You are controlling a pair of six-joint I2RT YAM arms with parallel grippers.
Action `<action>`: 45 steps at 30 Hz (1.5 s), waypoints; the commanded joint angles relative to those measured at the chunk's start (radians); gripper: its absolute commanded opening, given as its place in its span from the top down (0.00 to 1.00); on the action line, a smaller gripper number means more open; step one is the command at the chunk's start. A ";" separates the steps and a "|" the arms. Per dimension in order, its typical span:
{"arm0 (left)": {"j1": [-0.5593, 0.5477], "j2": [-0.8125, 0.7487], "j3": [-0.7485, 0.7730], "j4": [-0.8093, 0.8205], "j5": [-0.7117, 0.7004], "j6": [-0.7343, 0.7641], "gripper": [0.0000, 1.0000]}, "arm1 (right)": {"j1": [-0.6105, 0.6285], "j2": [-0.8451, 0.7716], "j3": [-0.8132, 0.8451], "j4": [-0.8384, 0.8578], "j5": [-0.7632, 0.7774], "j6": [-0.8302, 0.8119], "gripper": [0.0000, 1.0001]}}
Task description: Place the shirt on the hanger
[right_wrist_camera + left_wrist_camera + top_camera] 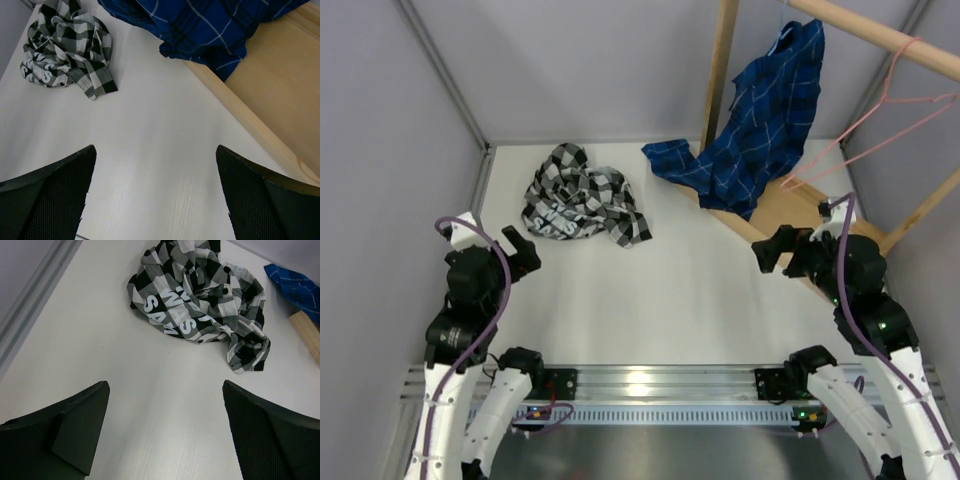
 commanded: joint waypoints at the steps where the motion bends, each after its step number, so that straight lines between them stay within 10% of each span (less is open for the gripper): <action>1: 0.000 0.066 0.048 0.026 0.051 -0.028 0.02 | -0.015 -0.030 -0.011 0.027 0.036 0.023 0.01; 18: 0.000 0.731 0.233 0.254 0.200 -0.219 0.02 | -0.015 0.002 -0.120 0.205 -0.298 0.132 0.00; 30: -0.097 1.348 0.690 0.257 0.133 -0.201 0.12 | -0.015 -0.025 -0.181 0.208 -0.323 0.131 0.01; 40: -0.132 1.428 0.696 0.231 -0.022 -0.175 0.39 | -0.015 -0.004 -0.192 0.211 -0.314 0.109 0.00; 45: -0.131 1.442 0.699 0.233 -0.018 -0.155 0.77 | -0.015 0.016 -0.198 0.229 -0.328 0.123 0.01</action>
